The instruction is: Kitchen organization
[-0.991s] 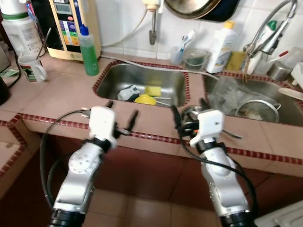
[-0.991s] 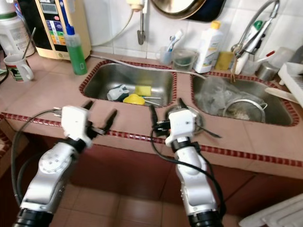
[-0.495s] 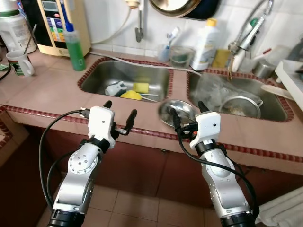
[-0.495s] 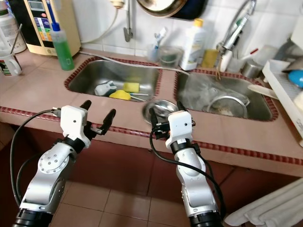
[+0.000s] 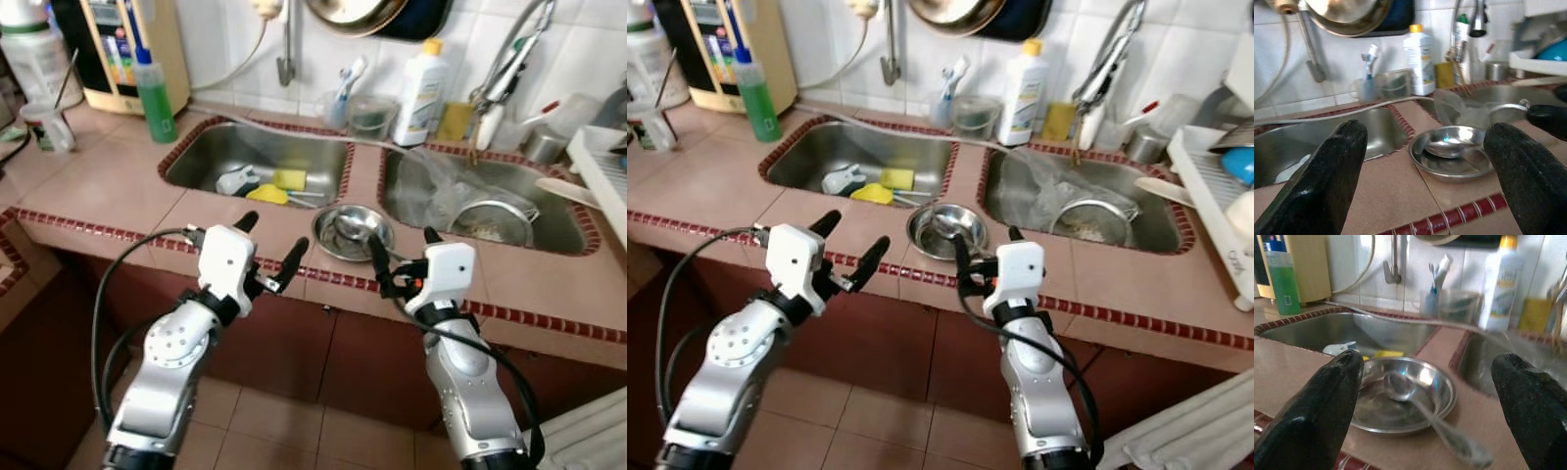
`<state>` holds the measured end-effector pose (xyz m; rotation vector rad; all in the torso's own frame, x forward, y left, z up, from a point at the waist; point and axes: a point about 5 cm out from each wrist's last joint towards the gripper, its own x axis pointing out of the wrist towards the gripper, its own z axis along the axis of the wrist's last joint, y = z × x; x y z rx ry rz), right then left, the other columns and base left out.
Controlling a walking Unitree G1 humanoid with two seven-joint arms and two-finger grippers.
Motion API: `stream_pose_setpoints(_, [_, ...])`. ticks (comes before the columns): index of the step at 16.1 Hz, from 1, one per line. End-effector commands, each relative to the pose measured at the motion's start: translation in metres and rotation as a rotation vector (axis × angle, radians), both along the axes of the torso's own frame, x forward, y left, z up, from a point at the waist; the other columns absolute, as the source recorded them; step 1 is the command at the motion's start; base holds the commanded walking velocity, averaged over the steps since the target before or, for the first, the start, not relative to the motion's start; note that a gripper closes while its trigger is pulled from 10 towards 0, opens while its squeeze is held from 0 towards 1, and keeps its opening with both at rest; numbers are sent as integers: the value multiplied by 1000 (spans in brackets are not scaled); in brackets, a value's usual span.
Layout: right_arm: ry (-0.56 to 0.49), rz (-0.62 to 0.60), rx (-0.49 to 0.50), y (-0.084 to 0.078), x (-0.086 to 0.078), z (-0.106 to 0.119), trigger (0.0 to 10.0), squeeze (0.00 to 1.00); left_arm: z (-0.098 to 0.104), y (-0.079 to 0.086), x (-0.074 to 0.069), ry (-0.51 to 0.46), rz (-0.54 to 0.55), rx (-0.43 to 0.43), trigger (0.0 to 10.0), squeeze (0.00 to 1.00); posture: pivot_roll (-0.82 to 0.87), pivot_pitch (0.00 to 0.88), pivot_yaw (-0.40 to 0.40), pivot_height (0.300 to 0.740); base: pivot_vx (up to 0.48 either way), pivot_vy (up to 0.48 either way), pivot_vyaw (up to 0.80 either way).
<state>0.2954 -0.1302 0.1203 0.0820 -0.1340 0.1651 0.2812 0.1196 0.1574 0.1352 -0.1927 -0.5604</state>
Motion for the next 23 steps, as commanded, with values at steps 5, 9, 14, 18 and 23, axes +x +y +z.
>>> stream_pose_setpoints(5, [154,-60,199,-20,-3,-28,10000,0,-15,-10,-16,-19,-127,171,10000,0,47,0,-38,740,0,0,0])
stream_pose_setpoints(9, [208,-77,387,-22,-2,-37,10000,0,-14,-18,-20,-59,-185,244,10000,0,52,0,-41,740,0,0,0])
stream_pose_setpoints(14, [218,-81,487,-24,7,-38,10000,0,-16,-24,-24,-88,-206,298,10000,0,59,0,-42,740,0,0,0])
stream_pose_setpoints(18, [207,-74,505,-25,21,-33,9882,0,-16,-26,-24,-107,-211,313,10000,0,66,0,-45,740,0,0,0])
stream_pose_setpoints(23, [190,-58,559,-22,32,-25,9255,0,-14,-27,-24,-119,-218,323,10000,0,79,0,-49,740,0,0,0])
